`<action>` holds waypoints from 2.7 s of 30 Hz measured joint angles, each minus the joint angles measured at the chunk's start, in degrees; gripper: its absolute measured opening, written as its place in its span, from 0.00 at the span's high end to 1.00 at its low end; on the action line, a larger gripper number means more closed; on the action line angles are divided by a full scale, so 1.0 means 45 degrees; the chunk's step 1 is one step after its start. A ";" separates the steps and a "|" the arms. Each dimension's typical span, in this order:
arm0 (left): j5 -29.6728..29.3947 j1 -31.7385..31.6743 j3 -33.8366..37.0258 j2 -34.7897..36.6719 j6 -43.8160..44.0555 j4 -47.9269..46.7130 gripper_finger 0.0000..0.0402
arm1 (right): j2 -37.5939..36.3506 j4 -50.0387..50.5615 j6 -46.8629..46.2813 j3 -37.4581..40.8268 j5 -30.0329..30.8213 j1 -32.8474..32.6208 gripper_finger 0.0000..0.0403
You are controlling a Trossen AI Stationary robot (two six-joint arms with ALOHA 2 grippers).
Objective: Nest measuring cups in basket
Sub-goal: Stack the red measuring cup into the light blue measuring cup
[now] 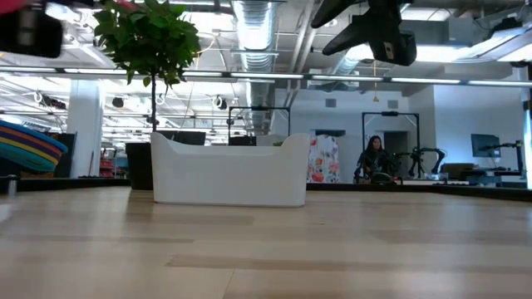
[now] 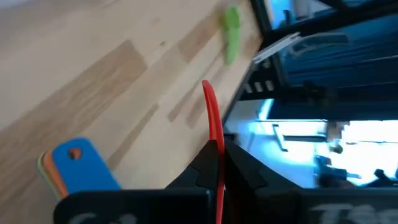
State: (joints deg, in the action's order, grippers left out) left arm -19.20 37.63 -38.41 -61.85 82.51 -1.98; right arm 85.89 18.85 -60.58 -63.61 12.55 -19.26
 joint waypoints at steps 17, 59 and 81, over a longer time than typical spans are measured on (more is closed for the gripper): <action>-0.2511 0.2436 0.0019 -0.2758 0.0931 0.1003 1.00 | 0.0000 0.0186 -0.0214 0.0005 -0.0115 0.0323 0.63; -0.1589 0.2472 0.0000 -0.1256 0.1581 -0.7218 0.74 | 0.4022 -0.4494 -0.2256 -0.0595 -0.3393 -0.0452 0.69; -0.1550 0.2438 0.0063 -0.2738 -0.0127 -0.5960 0.82 | 1.2154 -0.2011 -0.2062 -1.1257 -0.4050 0.0592 0.83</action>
State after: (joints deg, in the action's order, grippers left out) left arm -26.17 48.60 -38.13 -74.17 81.94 -28.80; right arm 140.58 9.80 -69.85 -114.27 -5.67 -16.59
